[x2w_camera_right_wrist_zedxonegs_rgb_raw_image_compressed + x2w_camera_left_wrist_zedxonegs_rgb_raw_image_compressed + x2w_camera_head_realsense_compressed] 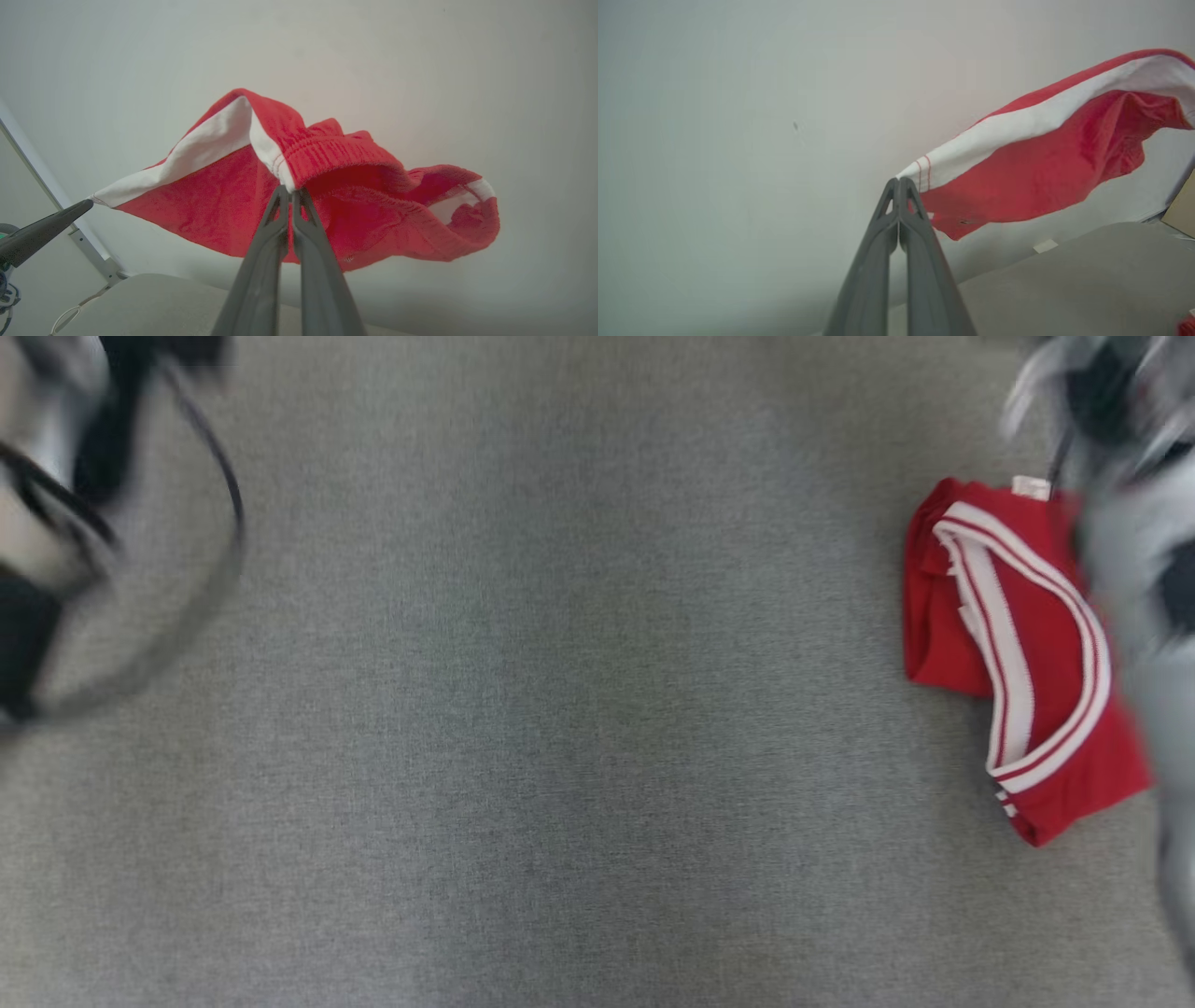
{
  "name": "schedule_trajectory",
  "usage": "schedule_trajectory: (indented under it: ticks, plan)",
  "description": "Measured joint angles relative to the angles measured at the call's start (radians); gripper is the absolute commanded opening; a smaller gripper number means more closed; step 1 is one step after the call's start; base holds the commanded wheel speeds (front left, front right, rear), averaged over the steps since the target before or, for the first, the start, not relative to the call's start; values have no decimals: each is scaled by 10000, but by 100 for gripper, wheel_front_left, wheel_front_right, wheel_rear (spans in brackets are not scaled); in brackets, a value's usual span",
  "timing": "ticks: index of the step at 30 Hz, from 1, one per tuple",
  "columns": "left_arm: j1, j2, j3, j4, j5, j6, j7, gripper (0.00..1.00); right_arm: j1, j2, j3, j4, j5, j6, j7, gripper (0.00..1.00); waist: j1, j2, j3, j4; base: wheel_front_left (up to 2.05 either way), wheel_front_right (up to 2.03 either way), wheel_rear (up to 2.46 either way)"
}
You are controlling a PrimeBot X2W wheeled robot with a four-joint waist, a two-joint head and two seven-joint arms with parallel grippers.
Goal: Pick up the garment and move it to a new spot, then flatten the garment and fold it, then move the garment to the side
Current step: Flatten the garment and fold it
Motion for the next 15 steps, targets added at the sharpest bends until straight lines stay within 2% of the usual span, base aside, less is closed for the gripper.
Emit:
schedule_trajectory:
  ticks: [5, 9, 15]
  plan:
    - [2844, 50, -642, 339, 165, 293, -642, 0, 2829, -163, 314, 802, 251, 123, -470, 0, 1, 1, 73, 163, 0, 0, 0]
    - [4712, -251, -1060, 230, -111, 376, -1108, 0, 4726, -472, 594, 865, 453, 127, -834, 0, -3, 0, -254, 223, 0, 0, 0]
    - [6350, -537, -1473, 324, -236, 451, -1214, 0, 7018, -1022, 1237, 391, 1108, 127, -1156, 0, -6, -2, -1014, 255, 0, 0, 0]
